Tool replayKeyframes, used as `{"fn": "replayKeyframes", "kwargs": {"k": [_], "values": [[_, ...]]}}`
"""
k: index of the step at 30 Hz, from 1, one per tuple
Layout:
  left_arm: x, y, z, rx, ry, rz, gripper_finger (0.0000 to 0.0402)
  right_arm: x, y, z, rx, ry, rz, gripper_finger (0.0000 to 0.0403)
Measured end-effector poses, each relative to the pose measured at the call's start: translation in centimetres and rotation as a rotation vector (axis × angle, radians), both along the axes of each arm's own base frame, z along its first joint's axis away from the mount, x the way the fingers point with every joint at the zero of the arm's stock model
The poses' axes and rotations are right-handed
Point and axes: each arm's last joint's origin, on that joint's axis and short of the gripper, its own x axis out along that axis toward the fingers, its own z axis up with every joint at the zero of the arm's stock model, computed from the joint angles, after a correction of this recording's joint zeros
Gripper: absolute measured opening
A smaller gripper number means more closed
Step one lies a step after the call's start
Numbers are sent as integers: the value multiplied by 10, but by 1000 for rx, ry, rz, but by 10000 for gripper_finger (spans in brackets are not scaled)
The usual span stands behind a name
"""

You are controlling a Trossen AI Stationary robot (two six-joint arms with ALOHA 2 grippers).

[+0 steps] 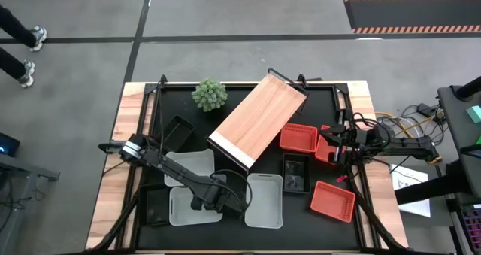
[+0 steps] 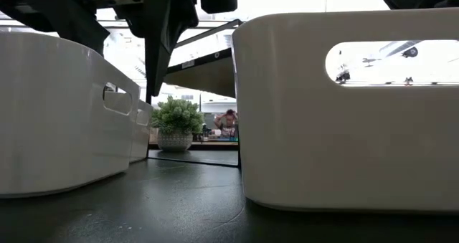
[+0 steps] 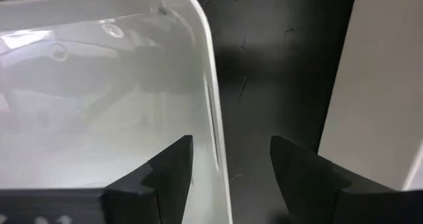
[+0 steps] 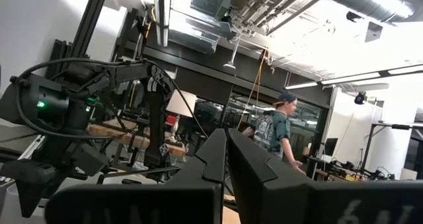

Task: Stack baskets on shelf by color
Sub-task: Put the bottom left gray bin on the shelf

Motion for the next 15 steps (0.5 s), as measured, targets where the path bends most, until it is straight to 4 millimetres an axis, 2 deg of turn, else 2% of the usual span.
{"fn": "replayKeyframes", "kwargs": {"k": [10,15], "values": [[0,-1,0,-22,11,-6,185,0,0,0,0,0,0,9],[0,-1,0,-23,11,-6,151,0,0,0,0,0,0,9]]}}
